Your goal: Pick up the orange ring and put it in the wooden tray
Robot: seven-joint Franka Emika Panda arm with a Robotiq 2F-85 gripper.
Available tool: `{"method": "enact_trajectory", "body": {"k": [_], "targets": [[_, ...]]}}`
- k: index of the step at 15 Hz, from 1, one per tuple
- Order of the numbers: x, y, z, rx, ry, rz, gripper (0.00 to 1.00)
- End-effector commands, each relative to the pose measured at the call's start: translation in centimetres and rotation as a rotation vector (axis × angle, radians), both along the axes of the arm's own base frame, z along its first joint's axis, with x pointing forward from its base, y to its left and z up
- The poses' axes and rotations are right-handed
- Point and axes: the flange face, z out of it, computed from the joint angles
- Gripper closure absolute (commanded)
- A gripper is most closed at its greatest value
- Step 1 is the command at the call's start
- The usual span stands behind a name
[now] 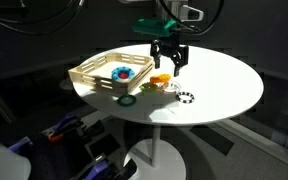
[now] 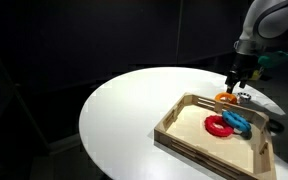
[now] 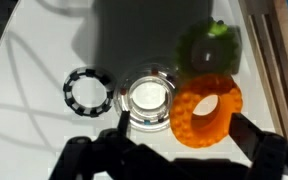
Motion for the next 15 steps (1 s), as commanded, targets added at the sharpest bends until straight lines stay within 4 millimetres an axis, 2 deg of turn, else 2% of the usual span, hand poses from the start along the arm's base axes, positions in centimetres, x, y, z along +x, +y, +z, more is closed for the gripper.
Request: {"method": "enact_trajectory", "body": {"k": [1,4,5,7,13,15], "targets": [[2.0,-0.1,-0.4,-0.024,-0.013,-0.007,0.00],[2.8,0.0,-1.2,-0.030,-0.007,-0.005,0.00],[3.0,0.0,-1.4,-0.033,-0.004,-0.004,0.07],[3.3,0.1,-1.7,-0.037,0.000,-0.003,0.36],[4.1,1.0,-2.2,-0.042,0.011,-0.008,0.84],[4.2,1.6,-2.2,-0.034,0.015,-0.010,0.95]]}}
